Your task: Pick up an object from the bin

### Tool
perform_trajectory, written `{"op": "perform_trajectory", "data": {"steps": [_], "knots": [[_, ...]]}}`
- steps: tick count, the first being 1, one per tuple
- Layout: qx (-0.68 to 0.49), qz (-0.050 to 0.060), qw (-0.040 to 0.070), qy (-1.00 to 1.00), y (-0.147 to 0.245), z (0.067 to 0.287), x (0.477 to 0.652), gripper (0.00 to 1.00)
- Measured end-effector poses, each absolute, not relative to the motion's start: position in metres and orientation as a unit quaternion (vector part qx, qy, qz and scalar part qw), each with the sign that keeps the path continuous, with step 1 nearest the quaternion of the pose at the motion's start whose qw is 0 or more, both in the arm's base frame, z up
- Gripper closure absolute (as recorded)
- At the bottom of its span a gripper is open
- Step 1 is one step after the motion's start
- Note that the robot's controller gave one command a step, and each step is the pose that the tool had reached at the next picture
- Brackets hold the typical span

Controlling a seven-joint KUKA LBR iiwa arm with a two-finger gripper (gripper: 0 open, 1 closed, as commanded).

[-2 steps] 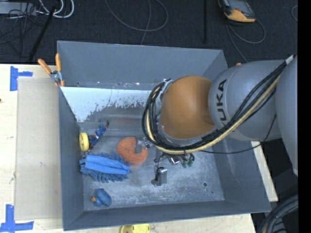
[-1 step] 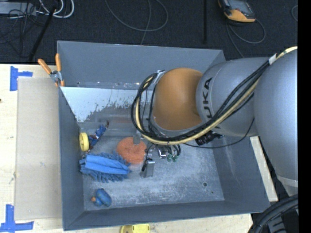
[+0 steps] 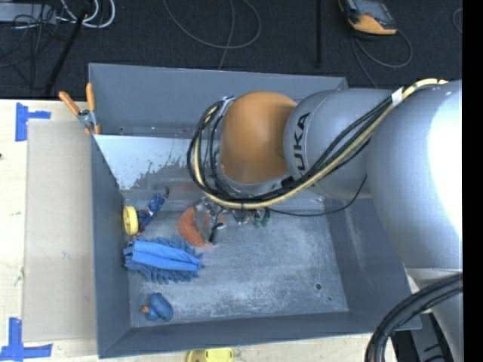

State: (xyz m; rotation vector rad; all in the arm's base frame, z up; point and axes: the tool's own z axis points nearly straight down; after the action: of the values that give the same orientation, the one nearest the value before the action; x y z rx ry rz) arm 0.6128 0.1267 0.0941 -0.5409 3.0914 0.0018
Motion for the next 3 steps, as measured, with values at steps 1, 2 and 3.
{"op": "perform_trajectory", "data": {"steps": [1,2,3], "knots": [[-0.172,0.001,0.002,0.985,0.127,0.094,0.613,0.0],[-0.171,0.001,0.001,0.985,0.126,0.094,0.613,0.0],[-0.211,-0.001,0.002,0.978,0.144,0.084,0.606,0.0]]}}
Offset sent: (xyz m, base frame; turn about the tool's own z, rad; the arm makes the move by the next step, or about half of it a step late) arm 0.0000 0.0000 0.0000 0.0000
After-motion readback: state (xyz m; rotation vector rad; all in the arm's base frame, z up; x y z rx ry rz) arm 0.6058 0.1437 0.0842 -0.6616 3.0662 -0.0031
